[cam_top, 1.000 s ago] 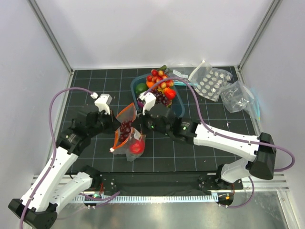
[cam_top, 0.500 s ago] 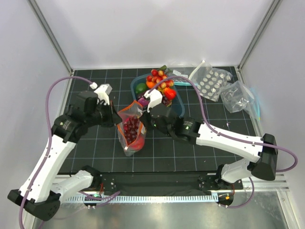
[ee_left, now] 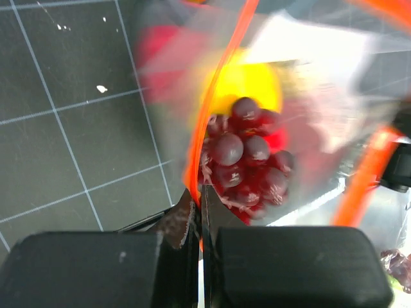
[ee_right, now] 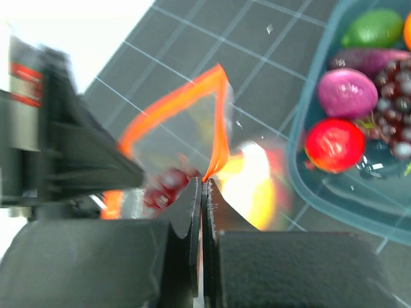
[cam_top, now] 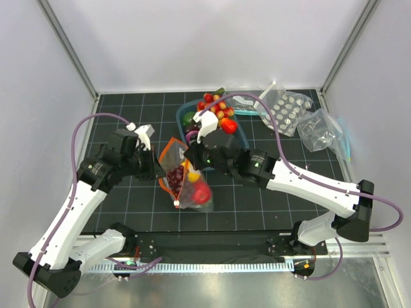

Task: Place the food in the zip-top bag and seal the zipper
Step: Adjust the zipper food storage bag at the center of the board.

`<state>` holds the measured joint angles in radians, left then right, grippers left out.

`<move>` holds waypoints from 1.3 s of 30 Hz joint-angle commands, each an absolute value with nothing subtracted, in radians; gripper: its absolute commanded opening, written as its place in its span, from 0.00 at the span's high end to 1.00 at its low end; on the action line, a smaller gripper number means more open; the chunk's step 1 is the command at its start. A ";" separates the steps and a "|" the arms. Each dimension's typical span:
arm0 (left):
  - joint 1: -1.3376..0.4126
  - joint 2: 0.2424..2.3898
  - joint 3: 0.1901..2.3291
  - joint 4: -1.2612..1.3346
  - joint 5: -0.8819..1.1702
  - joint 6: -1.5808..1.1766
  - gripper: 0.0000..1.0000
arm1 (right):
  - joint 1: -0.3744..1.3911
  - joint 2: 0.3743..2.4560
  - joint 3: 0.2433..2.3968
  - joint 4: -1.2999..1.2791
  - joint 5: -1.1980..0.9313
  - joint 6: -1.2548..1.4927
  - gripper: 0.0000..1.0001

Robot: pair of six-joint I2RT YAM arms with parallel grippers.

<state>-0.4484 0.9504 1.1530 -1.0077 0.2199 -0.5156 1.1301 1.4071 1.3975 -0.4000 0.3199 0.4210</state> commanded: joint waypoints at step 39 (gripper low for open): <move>-0.443 0.904 1.184 -0.859 0.261 -0.385 0.07 | 1.037 1.462 1.339 -0.314 0.449 0.537 0.99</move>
<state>-0.4484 0.9710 1.2121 -0.9314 0.2161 -0.4168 1.0531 1.5028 1.3426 -0.3668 0.4000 0.5018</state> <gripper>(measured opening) 0.915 0.037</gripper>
